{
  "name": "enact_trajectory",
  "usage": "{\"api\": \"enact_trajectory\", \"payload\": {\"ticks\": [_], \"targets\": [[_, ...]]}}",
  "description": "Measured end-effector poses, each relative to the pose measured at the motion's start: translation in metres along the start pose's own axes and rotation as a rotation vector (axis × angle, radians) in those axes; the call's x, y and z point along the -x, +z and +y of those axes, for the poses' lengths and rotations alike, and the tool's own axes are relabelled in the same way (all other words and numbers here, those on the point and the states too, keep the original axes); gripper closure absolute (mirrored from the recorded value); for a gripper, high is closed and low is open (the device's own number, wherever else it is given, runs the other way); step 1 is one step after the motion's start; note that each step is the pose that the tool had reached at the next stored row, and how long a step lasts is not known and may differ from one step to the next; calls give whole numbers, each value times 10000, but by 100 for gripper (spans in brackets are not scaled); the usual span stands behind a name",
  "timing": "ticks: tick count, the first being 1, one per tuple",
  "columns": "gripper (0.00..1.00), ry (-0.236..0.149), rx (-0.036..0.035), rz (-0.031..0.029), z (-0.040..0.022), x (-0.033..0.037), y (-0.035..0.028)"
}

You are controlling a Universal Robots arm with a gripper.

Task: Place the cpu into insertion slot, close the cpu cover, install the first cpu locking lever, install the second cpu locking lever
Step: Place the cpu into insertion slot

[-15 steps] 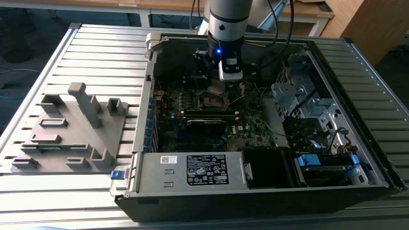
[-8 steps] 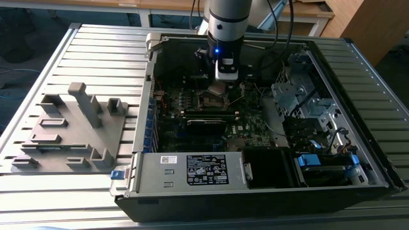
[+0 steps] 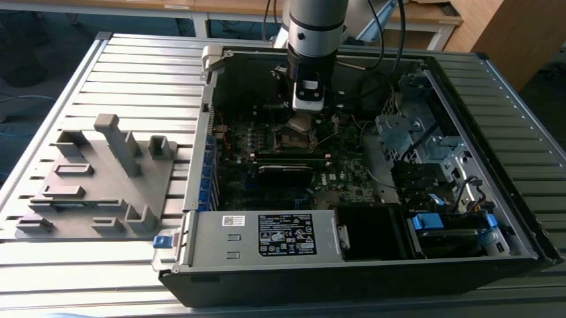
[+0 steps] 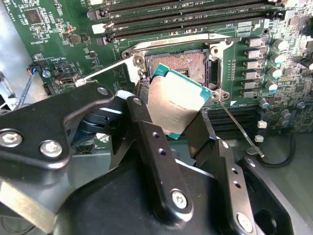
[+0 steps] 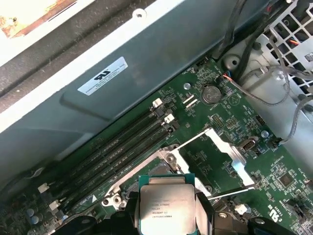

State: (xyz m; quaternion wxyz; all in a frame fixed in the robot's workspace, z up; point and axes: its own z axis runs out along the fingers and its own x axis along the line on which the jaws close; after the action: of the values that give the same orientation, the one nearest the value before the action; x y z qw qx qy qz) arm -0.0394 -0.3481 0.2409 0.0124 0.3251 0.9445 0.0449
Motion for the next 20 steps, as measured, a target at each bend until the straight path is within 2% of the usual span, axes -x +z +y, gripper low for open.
{"api": "enact_trajectory", "payload": {"ticks": [3,5,20], "targets": [[46,10,0,-1,0,0,0],[46,186,2,-17,0,0,1],[46,2866,17,-267,-1,0,8]]}}
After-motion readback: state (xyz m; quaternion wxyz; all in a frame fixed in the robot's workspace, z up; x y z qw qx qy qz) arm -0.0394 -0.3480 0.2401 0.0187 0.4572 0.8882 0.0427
